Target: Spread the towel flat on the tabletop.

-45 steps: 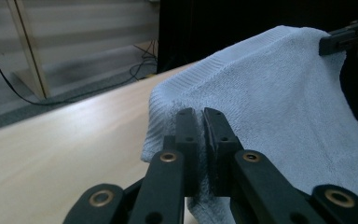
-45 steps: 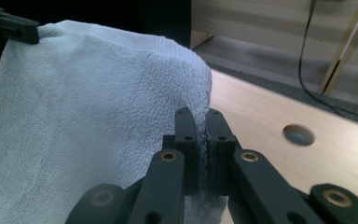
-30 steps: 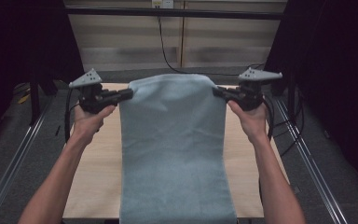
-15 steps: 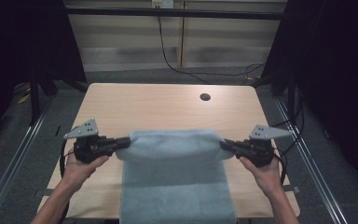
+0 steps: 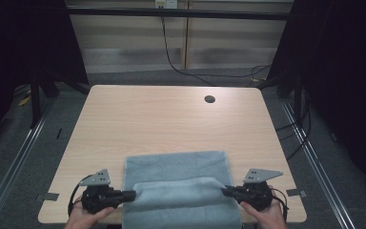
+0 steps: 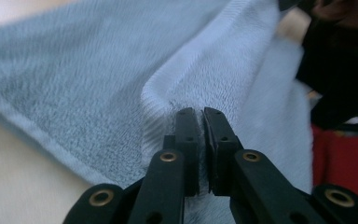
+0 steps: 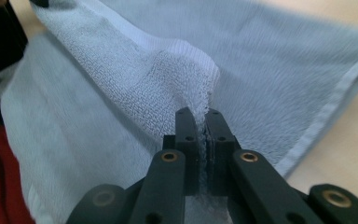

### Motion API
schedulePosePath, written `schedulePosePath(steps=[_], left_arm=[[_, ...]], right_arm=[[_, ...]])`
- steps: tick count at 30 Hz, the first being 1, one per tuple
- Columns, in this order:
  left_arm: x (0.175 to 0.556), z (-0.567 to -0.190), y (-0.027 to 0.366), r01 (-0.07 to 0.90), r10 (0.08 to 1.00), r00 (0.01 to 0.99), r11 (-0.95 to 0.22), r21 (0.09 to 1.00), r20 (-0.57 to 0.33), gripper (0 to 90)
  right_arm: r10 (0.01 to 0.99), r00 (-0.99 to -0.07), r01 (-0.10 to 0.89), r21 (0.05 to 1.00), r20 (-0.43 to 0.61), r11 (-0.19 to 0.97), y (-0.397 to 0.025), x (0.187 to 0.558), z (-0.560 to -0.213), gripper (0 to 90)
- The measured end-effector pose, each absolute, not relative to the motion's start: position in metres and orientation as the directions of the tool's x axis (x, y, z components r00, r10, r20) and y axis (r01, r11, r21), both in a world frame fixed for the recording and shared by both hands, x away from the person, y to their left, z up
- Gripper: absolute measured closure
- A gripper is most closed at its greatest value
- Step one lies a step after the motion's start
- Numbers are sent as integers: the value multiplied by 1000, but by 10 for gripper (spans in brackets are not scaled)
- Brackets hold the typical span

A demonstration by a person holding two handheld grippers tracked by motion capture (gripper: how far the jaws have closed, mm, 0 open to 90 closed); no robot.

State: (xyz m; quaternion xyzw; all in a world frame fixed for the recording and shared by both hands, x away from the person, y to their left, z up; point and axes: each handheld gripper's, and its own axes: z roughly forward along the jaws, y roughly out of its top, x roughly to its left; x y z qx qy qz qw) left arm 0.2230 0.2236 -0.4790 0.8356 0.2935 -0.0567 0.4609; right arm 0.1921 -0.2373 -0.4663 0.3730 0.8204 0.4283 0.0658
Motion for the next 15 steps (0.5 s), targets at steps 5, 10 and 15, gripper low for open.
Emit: schedulePosePath(steps=[5,10,15], left_arm=[[219,-497,221,560,464,812,-449,696,-354,851],[233,-498,216,510,488,831,-480,714,-266,852],[265,-501,218,533,522,808,-447,719,-274,855]], right_arm=[[671,-709,591,700,216,399,-229,189,-487,864],[683,-695,606,694,225,389,-229,198,-492,865],[690,-694,599,696,205,396,-222,214,-493,865]])
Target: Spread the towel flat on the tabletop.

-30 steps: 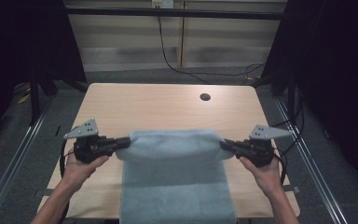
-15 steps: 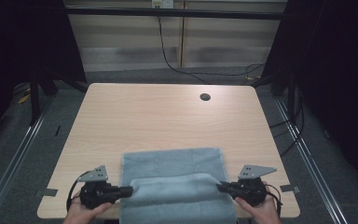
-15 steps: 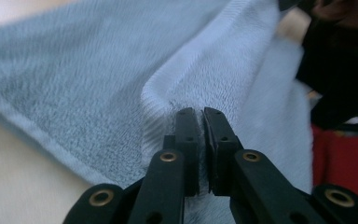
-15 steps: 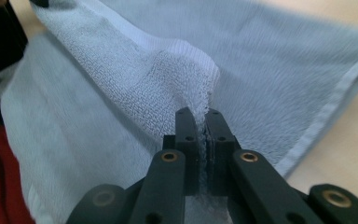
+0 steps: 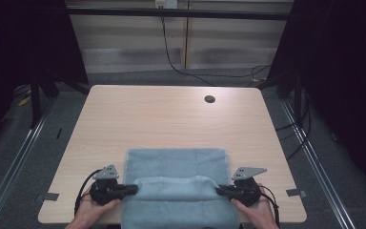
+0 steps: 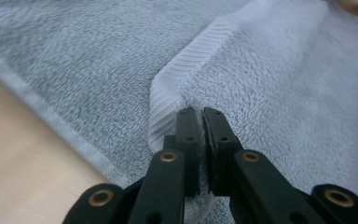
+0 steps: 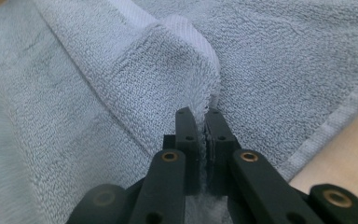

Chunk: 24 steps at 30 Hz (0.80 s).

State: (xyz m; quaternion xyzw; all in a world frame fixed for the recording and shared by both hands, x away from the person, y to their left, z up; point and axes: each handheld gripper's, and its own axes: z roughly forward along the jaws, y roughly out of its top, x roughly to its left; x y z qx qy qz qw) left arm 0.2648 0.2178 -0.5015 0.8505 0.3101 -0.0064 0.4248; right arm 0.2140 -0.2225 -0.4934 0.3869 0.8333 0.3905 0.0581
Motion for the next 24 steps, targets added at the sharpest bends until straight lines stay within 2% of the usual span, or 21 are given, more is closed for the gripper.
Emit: schedulePosePath(steps=[6,9,12,24], left_arm=[[308,-503,217,536,566,787,-427,728,-247,855],[330,-504,219,566,583,764,-399,722,-277,855],[350,-504,219,572,604,751,-391,722,-268,855],[401,-503,217,591,672,705,-379,712,-227,855]], right_arm=[[717,-675,602,692,175,398,-214,246,-493,866],[726,-668,606,688,167,400,-211,265,-493,865],[730,-664,612,679,163,405,-207,286,-493,865],[783,-606,638,671,136,378,-196,353,-494,866]])
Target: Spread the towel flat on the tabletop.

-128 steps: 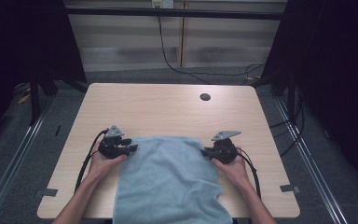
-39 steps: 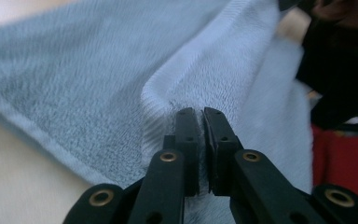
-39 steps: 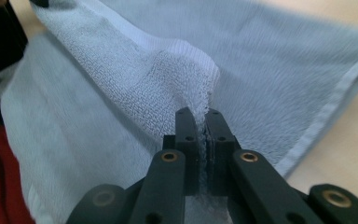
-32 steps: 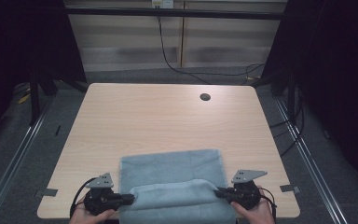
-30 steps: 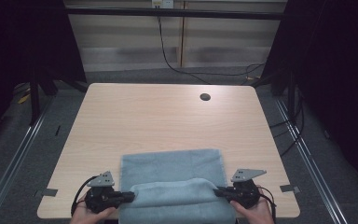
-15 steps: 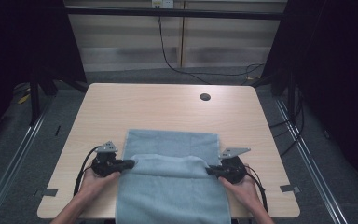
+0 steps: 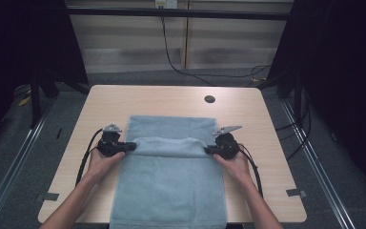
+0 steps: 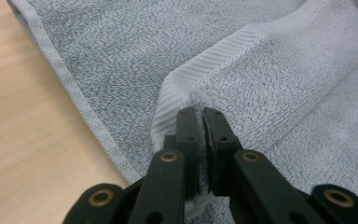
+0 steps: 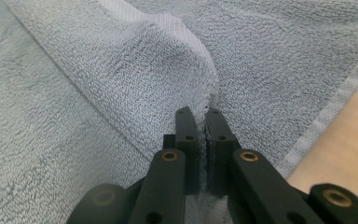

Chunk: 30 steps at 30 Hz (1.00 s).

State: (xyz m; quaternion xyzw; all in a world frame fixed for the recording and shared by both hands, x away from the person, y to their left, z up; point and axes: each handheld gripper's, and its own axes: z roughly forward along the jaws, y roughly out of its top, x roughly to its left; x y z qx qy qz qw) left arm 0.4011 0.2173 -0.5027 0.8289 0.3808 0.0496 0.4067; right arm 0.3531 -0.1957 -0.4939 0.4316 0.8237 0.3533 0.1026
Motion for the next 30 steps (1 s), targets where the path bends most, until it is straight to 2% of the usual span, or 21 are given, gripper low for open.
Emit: schedulePosePath(steps=[8,15,18,23,30], left_arm=[[426,-507,222,611,698,667,-310,728,-262,855],[443,-506,216,602,719,660,-334,725,-217,855],[451,-510,218,623,730,627,-261,737,-272,855],[451,-510,218,616,732,628,-262,743,-263,856],[446,-490,222,600,727,628,-226,767,-278,856]], right_arm=[[819,-554,659,679,147,324,-192,391,-496,866],[855,-503,664,691,130,286,-188,408,-498,866],[874,-469,667,700,128,256,-187,415,-499,866],[892,-440,670,699,104,249,-183,420,-499,866],[854,-472,643,748,218,164,-197,418,-483,867]])
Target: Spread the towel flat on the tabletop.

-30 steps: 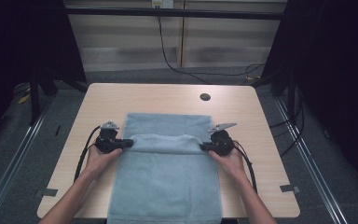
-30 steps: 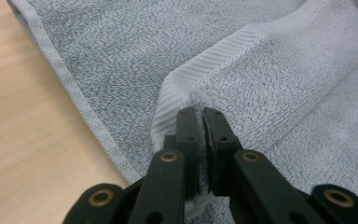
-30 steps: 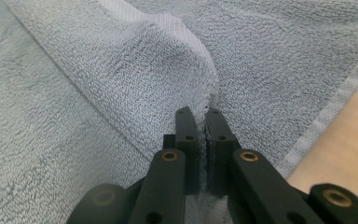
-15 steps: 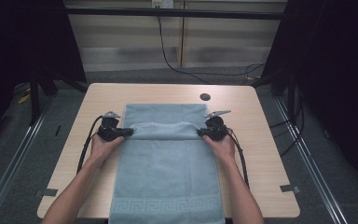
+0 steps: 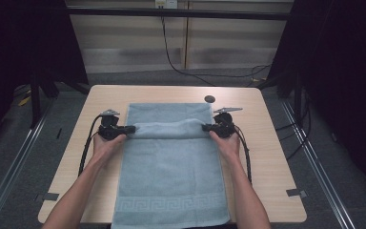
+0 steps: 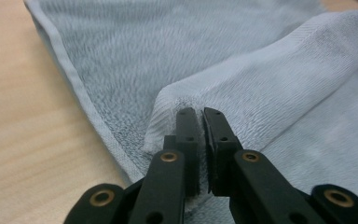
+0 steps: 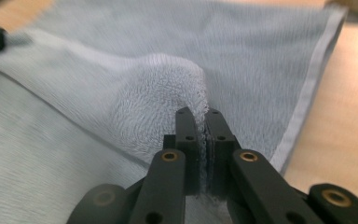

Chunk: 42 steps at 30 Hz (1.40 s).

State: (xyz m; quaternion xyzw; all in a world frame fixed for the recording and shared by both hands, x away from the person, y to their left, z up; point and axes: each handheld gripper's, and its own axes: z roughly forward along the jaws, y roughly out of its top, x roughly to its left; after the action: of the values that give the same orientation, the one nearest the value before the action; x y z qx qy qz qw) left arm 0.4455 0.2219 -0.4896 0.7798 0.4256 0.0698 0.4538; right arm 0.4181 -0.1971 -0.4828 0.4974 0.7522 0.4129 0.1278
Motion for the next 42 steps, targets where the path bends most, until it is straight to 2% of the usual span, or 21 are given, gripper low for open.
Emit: schedulePosePath(steps=[6,13,24,27,29,32,36,42], left_arm=[[428,-452,228,536,698,660,-179,825,-277,856],[392,-400,244,444,638,723,-136,886,-264,857],[320,-359,253,344,562,804,-172,923,-194,857],[301,-364,252,336,542,817,-167,927,-199,857],[289,-375,250,342,530,824,-184,921,-200,857],[279,-403,247,388,536,816,-228,893,-218,856],[272,-442,246,453,538,804,-277,847,-253,852],[254,-478,244,502,527,804,-357,787,-274,846]], right_arm=[[830,-512,544,832,223,112,-208,413,-433,867],[790,-583,411,907,188,88,-211,381,-383,867],[745,-663,317,929,74,190,-214,319,-343,866],[736,-676,270,935,16,228,-212,294,-346,866],[728,-686,278,925,3,259,-213,276,-357,866],[717,-697,324,906,33,273,-217,258,-381,866],[706,-704,428,840,77,335,-218,241,-430,860],[677,-723,481,802,135,354,-217,214,-465,836]])
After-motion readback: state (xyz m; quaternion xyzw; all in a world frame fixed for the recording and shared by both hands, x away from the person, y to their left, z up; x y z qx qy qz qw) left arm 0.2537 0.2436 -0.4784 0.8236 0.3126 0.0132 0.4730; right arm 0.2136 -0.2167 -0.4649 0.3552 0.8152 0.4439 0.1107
